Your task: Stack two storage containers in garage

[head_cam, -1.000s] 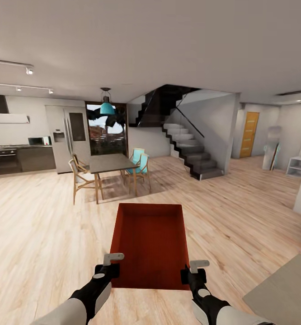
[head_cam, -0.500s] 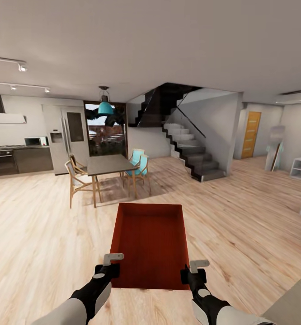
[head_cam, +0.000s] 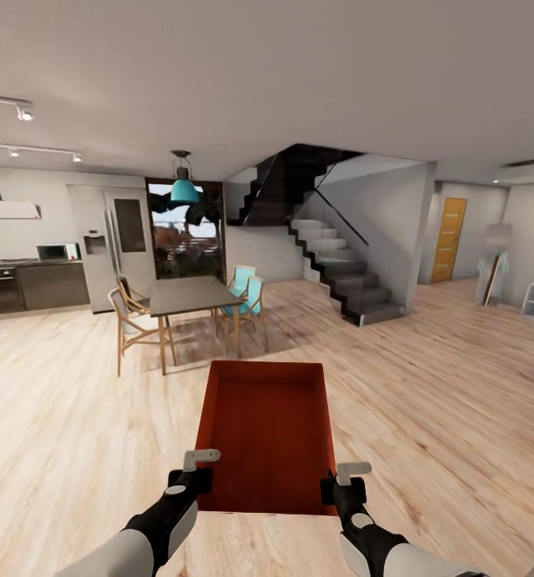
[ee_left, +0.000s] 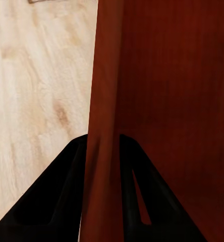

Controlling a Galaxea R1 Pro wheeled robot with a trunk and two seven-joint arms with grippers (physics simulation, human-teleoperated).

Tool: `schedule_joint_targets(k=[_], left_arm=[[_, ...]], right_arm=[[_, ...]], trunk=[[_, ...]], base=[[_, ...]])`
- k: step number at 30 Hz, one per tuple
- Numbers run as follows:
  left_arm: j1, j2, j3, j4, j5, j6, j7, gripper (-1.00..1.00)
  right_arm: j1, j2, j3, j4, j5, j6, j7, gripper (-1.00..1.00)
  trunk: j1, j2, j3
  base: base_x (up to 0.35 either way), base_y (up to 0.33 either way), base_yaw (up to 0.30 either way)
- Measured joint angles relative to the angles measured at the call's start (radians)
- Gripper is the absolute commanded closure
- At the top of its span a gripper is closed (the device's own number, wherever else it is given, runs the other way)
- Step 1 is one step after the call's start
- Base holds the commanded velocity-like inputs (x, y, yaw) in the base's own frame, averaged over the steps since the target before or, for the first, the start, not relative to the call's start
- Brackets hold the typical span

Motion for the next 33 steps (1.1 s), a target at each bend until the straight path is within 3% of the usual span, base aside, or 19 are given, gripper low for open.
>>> schedule_joint_targets(k=[11, 33], left_arm=[[0.0, 0.0, 0.0, 0.0, 0.0, 0.0, 0.0, 1.0], [0.0, 0.0, 0.001, 0.0, 0.0, 0.003, 0.0, 1.0]], right_arm=[[0.0, 0.0, 0.001, 0.0, -0.001, 0.0, 0.0, 1.0], [0.0, 0.0, 0.001, -0.002, 0.0, 0.005, 0.0, 1.0]], trunk=[[0.0, 0.0, 0.0], [0.0, 0.0, 0.0]], base=[[0.322, 0.0, -0.028], [0.322, 0.096, -0.258]])
